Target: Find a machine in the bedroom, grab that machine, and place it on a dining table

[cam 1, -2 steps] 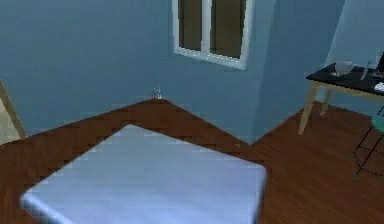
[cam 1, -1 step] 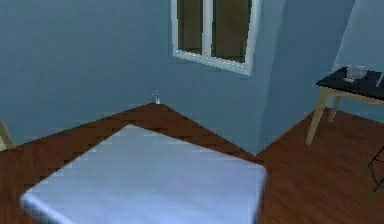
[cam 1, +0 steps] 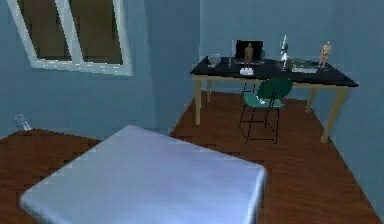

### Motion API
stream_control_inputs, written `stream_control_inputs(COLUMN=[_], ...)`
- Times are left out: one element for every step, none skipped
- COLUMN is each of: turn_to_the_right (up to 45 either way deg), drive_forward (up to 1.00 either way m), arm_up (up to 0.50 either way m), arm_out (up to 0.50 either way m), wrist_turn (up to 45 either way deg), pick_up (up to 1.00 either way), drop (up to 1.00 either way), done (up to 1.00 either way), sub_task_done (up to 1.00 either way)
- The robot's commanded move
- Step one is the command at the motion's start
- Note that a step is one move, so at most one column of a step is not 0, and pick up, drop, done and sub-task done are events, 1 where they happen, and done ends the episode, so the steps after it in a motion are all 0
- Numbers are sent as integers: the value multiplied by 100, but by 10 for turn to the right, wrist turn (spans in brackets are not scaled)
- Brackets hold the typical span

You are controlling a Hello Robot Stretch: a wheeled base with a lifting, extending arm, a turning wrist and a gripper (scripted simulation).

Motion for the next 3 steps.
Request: stream_control_inputs(turn_to_the_right=[0, 0, 150], drive_forward=[100, 55, 0], arm_up=[0, 0, 0], arm_out=[0, 0, 0], wrist_turn=[0, 0, 0], pick_up=[0, 0, 0], drop=[0, 0, 0], done=[0, 0, 0], sub_task_done=[0, 0, 0])
